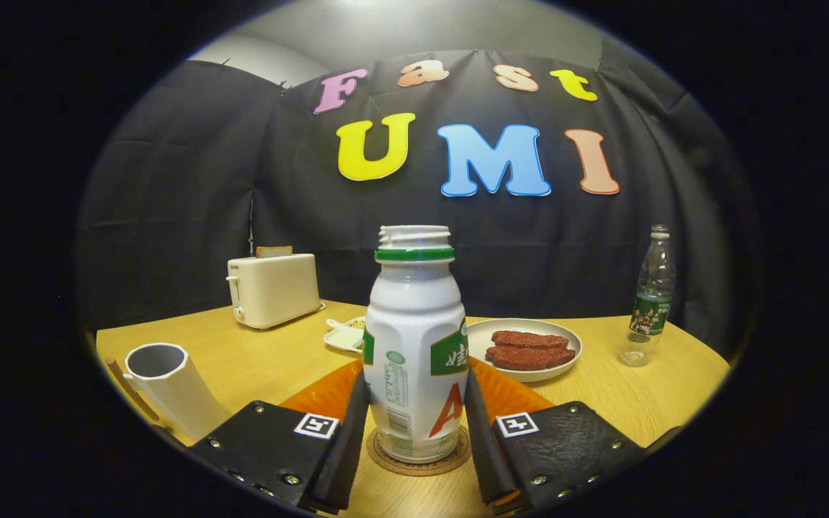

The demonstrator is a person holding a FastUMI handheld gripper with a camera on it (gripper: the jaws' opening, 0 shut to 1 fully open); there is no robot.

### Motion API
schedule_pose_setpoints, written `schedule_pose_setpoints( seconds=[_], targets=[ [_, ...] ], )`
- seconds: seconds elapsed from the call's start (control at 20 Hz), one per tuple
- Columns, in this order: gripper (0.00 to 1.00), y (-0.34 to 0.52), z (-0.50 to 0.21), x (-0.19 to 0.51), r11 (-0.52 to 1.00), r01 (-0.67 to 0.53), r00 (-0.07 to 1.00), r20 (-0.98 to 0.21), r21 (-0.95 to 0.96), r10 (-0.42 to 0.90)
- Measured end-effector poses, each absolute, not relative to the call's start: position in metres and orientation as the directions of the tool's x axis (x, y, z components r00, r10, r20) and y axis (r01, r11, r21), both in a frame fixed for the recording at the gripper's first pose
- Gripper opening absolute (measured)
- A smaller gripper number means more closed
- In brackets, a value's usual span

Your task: Take the bottle from table, then pour the juice into the cup, finally place the bottle on the coaster

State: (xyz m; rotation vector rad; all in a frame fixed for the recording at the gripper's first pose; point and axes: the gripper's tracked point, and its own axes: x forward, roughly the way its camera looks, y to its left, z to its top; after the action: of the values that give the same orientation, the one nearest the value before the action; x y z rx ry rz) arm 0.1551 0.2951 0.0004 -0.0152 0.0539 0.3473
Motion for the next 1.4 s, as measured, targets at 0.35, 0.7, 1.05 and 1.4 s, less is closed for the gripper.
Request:
schedule_pose_setpoints(
  seconds=[0.35,0.7,1.05,1.4],
  targets=[
    [0.71,0.297,0.002,0.154,0.937,-0.345,0.938,-0.058,-0.044,0.343],
    [0.96,0.291,0.037,0.136,0.941,-0.335,0.941,0.033,-0.033,0.337],
    [0.96,0.266,0.077,0.096,0.944,-0.328,0.939,0.104,-0.023,0.329],
    [0.96,0.203,0.096,0.069,0.964,-0.264,0.954,0.141,-0.023,0.265]
  ],
)
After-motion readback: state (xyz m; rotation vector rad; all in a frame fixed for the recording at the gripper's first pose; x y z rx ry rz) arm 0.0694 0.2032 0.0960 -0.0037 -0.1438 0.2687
